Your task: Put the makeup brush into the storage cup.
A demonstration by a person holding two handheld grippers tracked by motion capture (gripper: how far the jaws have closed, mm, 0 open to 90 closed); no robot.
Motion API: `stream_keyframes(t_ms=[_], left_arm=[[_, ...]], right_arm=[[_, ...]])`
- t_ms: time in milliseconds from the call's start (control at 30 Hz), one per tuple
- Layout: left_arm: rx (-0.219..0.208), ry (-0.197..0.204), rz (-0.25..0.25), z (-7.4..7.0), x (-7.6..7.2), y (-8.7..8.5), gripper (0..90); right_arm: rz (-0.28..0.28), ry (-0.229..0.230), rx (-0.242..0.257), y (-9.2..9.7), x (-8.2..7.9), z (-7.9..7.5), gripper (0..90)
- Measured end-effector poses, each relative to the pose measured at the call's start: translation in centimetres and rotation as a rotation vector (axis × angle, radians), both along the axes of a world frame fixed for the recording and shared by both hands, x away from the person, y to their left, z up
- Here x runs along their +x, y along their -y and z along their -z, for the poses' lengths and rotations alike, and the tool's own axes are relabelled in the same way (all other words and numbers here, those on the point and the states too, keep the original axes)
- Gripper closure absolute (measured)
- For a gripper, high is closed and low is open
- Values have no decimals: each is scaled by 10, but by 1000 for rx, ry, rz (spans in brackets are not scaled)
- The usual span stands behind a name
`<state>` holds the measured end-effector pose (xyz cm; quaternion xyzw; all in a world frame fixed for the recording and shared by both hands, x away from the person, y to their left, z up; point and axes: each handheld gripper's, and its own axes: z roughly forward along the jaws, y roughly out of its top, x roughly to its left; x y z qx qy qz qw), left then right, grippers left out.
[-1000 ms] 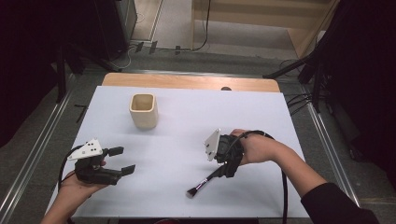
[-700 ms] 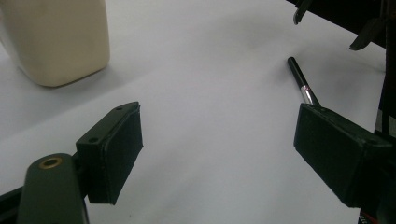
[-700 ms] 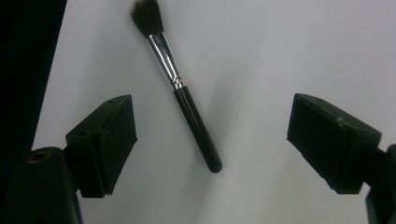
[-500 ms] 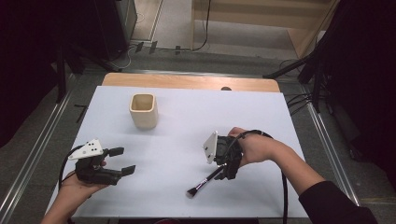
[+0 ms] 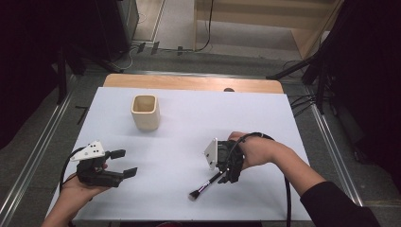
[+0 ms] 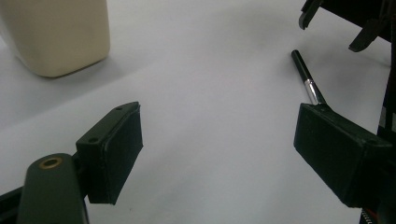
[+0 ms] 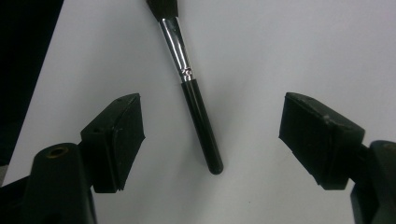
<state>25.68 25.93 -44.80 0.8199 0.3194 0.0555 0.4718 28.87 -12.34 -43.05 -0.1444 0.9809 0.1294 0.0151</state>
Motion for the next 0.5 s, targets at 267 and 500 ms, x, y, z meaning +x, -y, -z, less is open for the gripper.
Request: stream_keyframes(t_ms=[267,500], left_arm=[[0,0,0,0,0,0,164],[0,0,0,0,0,0,163]], right_arm=[[-16,7,-29,-5,2,5,240],[-23,4,-52,-8,2,10,257]])
